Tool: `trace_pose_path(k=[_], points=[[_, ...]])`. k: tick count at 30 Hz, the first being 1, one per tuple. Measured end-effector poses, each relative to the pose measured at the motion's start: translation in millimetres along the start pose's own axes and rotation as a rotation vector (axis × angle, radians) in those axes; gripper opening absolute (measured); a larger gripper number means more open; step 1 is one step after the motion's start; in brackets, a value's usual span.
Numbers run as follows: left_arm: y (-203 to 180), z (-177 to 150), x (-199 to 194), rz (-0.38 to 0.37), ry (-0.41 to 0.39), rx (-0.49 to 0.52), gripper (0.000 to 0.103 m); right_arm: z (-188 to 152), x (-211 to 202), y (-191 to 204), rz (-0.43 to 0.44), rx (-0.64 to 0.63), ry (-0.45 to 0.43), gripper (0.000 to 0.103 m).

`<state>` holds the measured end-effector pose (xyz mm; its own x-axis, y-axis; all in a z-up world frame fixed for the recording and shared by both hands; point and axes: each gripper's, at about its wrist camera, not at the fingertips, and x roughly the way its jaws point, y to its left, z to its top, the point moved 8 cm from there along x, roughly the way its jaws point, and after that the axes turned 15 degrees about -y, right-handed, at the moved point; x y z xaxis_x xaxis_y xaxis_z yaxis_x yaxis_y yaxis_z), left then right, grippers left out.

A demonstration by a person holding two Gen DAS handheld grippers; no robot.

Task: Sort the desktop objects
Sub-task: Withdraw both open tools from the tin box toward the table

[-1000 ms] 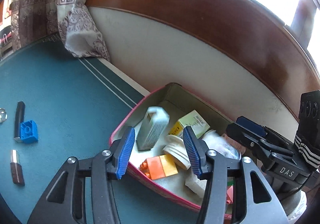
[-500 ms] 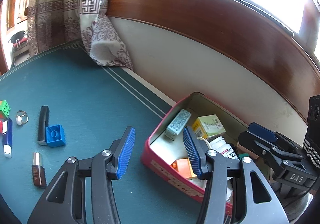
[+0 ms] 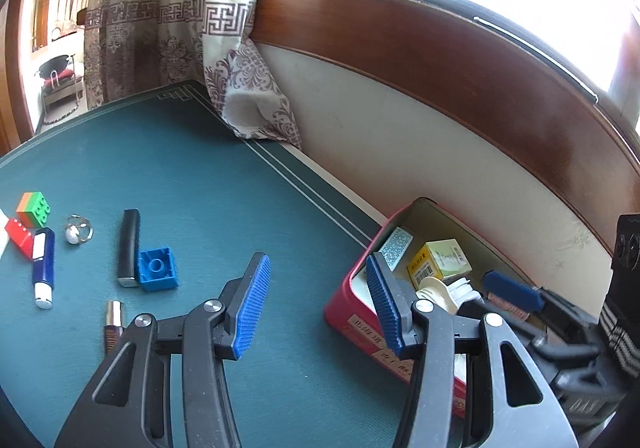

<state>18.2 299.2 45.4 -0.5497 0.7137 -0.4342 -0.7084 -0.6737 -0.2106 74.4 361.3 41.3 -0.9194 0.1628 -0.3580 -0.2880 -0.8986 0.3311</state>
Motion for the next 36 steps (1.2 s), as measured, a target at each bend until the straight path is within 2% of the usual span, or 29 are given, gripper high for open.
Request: trace_pose_path(k=[6,20,28,36], points=[[19,13,-18,0.033,-0.041,-0.006,0.054,-9,8,28,0.030,-0.067,0.009,0.080],[110,36,-51,0.190,-0.137,-0.120,0.054,-33,38,59,0.070,-0.106,0.082,0.080],[147,33,-53,0.250,-0.129,-0.168,0.054,-40,54,75,0.071,-0.138,0.091,0.081],[174,27,-51,0.292,-0.111,-0.203,0.054,-44,66,95,0.112,-0.159,0.102,0.081]])
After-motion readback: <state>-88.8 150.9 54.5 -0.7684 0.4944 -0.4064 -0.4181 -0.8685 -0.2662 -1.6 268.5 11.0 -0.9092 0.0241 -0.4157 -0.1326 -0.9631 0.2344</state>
